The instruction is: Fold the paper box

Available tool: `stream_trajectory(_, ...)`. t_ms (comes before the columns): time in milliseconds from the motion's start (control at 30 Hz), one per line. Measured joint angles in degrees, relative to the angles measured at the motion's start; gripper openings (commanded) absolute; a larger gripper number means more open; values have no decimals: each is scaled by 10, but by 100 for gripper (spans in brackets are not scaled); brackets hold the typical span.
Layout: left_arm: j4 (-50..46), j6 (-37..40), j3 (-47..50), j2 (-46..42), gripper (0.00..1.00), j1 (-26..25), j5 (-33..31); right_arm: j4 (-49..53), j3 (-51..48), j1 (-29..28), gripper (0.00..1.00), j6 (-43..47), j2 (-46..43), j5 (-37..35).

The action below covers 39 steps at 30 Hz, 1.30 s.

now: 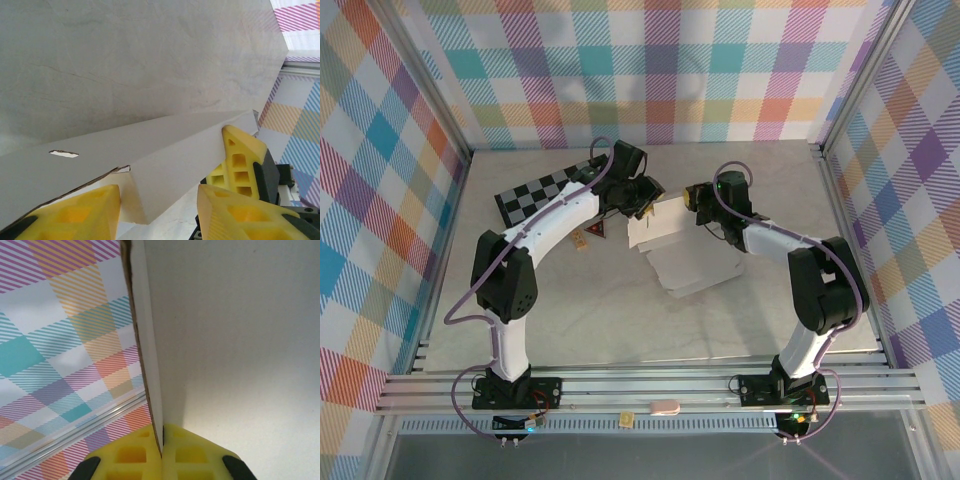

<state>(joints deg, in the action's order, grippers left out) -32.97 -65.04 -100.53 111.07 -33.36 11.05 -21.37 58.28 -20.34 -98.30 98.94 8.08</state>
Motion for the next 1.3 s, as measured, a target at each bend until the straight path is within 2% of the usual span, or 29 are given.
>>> stream_trajectory(267, 26, -23, 17, 0, 29, 0, -7, 0, -6, -10, 0, -16, -5, -17)
stream_trajectory(400, 63, -49, 49, 0, 9, 1, -11, -2, -21, -18, 0, -22, -15, -39)
stream_trajectory(500, 96, -66, 66, 0, 0, 5, -11, -2, -34, -20, 0, -32, -18, -58)
stream_trajectory(567, 110, -72, 75, -2, 0, 6, -10, -6, -42, -22, 0, -36, -20, -67)
stream_trajectory(800, 170, -94, 135, -19, 0, 22, 3, -64, -102, -32, 28, -48, -54, -83)
stream_trajectory(1067, 202, -100, 149, -19, 0, 52, 15, -128, -115, -39, 34, -61, -50, -92)
stream_trajectory(1300, 209, -93, 148, -19, 0, 54, 30, -134, -69, -39, 37, -59, 3, -89)
